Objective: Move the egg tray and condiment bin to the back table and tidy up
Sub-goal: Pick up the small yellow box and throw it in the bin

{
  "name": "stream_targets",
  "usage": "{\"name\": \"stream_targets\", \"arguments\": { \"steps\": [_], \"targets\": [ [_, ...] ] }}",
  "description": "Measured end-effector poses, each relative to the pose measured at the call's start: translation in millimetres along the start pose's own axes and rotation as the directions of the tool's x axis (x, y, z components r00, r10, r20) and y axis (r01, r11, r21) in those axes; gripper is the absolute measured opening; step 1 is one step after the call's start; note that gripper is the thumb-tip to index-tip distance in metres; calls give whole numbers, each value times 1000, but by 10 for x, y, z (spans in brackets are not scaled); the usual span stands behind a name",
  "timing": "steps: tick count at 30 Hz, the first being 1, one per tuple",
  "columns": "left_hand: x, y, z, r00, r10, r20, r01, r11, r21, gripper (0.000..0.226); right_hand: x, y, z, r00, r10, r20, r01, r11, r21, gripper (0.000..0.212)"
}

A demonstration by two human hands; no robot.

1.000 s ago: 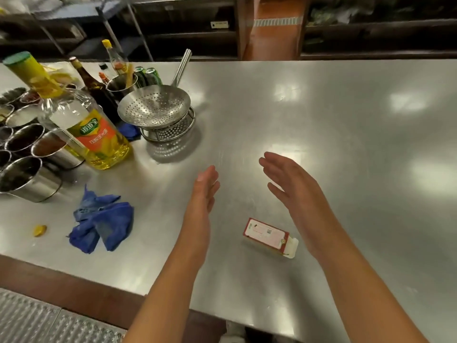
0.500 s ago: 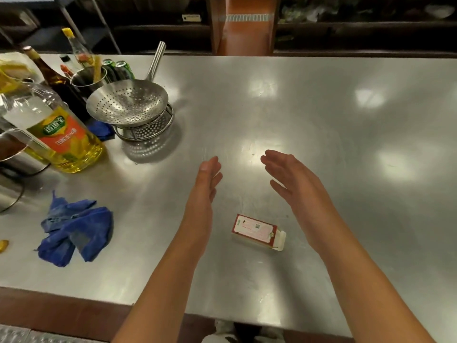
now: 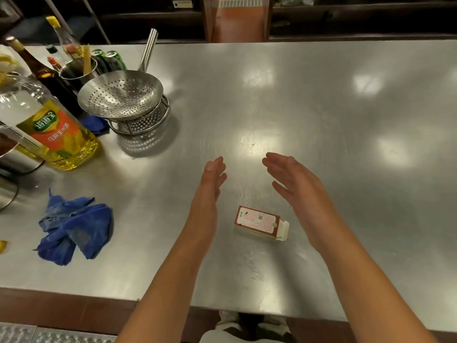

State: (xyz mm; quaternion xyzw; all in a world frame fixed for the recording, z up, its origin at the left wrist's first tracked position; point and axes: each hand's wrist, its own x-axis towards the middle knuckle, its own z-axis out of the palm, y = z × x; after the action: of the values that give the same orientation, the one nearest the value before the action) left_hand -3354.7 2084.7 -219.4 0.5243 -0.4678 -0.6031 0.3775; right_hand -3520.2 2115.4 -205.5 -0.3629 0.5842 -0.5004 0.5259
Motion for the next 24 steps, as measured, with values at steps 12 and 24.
{"name": "stream_targets", "arguments": {
  "steps": [12,24],
  "targets": [
    [7,-273,29,997,-78,3,78,997,13,76,-10,396,-72,995,87,-39,-89,993,-72,35],
    [148,-850,-6,962,-272,-16,272,962,10,86,98,1057,-171,980,155,-128,-170,978,-121,35]
  ]
}}
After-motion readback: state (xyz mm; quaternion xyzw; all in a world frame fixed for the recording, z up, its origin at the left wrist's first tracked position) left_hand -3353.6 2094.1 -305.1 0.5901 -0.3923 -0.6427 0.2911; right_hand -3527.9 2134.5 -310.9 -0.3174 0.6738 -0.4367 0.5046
